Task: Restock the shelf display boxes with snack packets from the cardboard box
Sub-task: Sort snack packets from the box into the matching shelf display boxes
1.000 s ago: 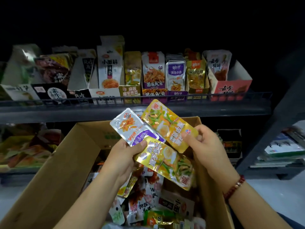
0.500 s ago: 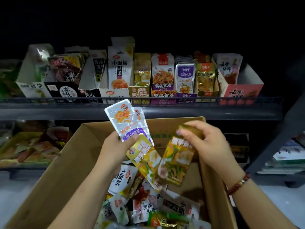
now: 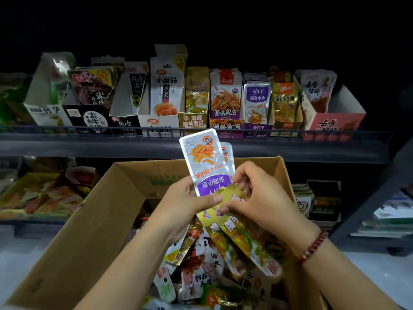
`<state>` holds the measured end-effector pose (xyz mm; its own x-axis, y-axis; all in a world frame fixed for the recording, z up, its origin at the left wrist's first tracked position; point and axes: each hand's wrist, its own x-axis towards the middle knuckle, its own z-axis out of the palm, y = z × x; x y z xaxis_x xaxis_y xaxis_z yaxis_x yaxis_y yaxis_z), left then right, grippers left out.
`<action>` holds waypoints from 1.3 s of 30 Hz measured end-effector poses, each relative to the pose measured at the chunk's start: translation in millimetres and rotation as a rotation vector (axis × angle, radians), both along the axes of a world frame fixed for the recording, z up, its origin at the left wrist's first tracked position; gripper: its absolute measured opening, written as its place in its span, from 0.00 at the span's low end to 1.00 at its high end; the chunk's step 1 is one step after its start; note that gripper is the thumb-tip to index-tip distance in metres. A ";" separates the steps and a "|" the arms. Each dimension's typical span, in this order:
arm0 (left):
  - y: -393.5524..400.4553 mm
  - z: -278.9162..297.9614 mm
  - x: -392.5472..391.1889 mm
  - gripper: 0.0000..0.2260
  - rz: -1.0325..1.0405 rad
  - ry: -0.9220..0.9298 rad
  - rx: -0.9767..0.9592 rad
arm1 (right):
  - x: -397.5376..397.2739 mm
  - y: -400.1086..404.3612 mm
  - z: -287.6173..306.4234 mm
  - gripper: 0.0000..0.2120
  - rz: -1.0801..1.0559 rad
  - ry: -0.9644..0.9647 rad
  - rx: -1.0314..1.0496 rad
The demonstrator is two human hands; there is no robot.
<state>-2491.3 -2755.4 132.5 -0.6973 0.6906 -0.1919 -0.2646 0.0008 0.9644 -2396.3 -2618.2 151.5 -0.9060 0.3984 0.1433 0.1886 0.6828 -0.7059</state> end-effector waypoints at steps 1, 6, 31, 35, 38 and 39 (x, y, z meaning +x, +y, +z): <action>1.2 -1.5 1.2 0.18 0.034 0.002 0.008 | 0.3 0.0 -1.2 0.28 -0.006 0.011 0.010; 4.4 -3.3 2.2 0.15 0.218 -0.003 0.081 | 6.7 8.4 -7.5 0.34 -0.041 -0.102 -0.113; -0.6 4.6 8.0 0.10 0.062 0.266 -0.206 | 5.7 15.7 -15.6 0.14 -0.114 -0.060 -0.384; 2.9 3.2 11.0 0.15 0.049 0.252 -0.192 | 6.0 13.7 -12.9 0.17 -0.110 -0.017 -0.362; 3.3 5.0 8.4 0.15 0.078 0.246 -0.195 | 5.5 14.9 -11.6 0.16 -0.164 0.065 -0.405; 2.9 6.4 7.4 0.15 0.074 0.245 -0.202 | 4.9 16.4 -11.5 0.16 -0.185 0.105 -0.422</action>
